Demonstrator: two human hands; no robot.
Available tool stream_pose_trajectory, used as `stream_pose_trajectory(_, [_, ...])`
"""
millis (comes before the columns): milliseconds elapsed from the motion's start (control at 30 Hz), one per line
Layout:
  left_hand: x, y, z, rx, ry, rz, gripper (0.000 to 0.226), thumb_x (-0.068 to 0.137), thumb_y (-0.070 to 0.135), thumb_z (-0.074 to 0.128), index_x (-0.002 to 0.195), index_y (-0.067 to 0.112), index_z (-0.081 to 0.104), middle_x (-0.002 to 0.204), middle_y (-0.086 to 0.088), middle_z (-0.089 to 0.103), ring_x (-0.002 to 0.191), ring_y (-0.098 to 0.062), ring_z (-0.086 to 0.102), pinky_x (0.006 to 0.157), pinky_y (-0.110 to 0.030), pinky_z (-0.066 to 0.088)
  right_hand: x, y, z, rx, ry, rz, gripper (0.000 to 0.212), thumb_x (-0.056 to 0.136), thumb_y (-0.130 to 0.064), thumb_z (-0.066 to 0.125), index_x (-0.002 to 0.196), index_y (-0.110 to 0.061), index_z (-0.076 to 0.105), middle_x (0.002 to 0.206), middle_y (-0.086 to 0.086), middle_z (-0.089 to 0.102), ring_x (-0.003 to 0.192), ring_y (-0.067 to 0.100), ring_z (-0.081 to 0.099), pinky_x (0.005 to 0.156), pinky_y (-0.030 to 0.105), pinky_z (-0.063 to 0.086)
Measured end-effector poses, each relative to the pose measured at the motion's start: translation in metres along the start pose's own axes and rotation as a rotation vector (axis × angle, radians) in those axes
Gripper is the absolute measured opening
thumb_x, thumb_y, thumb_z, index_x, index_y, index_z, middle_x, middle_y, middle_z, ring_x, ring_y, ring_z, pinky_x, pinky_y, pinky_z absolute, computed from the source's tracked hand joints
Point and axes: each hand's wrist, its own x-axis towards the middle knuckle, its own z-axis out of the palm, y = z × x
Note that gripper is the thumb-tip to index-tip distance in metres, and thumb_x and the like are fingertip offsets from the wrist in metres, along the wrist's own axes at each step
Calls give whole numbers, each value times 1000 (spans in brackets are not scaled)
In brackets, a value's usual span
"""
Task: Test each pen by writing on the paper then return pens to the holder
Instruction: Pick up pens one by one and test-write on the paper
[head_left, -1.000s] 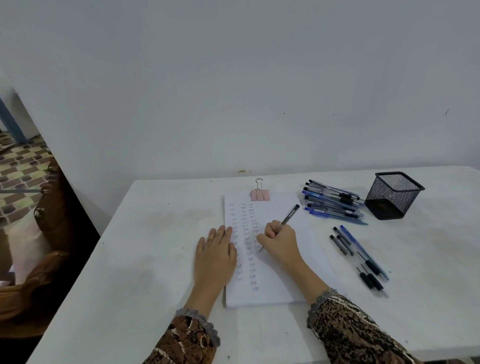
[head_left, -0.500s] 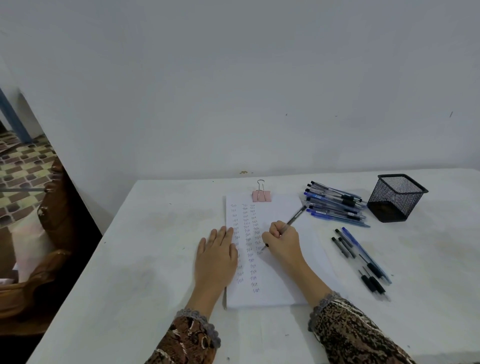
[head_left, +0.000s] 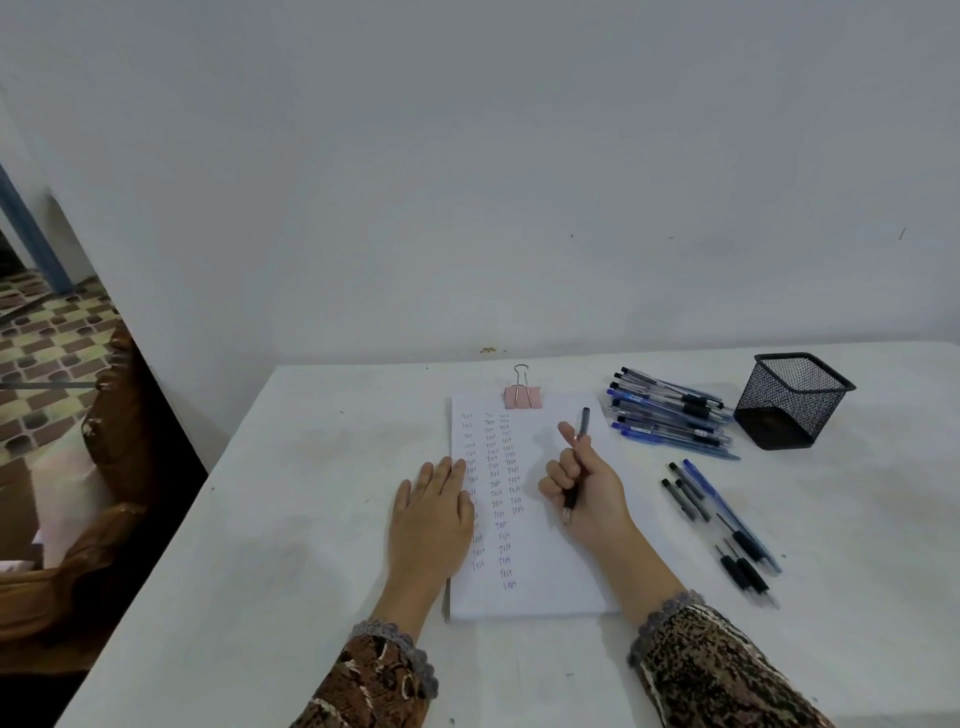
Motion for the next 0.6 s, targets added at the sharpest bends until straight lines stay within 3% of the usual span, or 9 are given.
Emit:
stream_pose_trajectory(133, [0,0,0,17,-9,2,49,101,30,18,149,26,10,157,8,9,145,-11,3,117,-33,1,0,0,0,-28,33,39,24,102,-22,33,85,-14,48,52,-3,45,36,8,36,37,16,33])
stream_pose_trajectory(200, [-1,1,-1,26,-6,-1,49,100,31,18,149,26,10,157,9,8,145,-11,3,117,-33,1,-1,0,2,-105,53,42,22,102,-21,34,90,-14,51,59,-1,40,36,7,34,36,16,31])
stream_pose_trajectory(467, [-1,1,-1,26,-11,-8,49,100,31,19,148,26,11,156,10,9,144,-9,4,117,-32,2,-6,-1,6,-364,75,14,19,102,-15,30,96,-11,47,48,-6,28,34,5,21,34,16,18])
stream_pose_trajectory(600, [0,1,-1,34,-20,-14,49,101,31,18,148,27,10,156,11,8,144,-9,3,117,-31,1,-9,-11,6,-408,68,28,13,101,-16,36,100,-10,47,60,0,37,39,8,31,37,18,27])
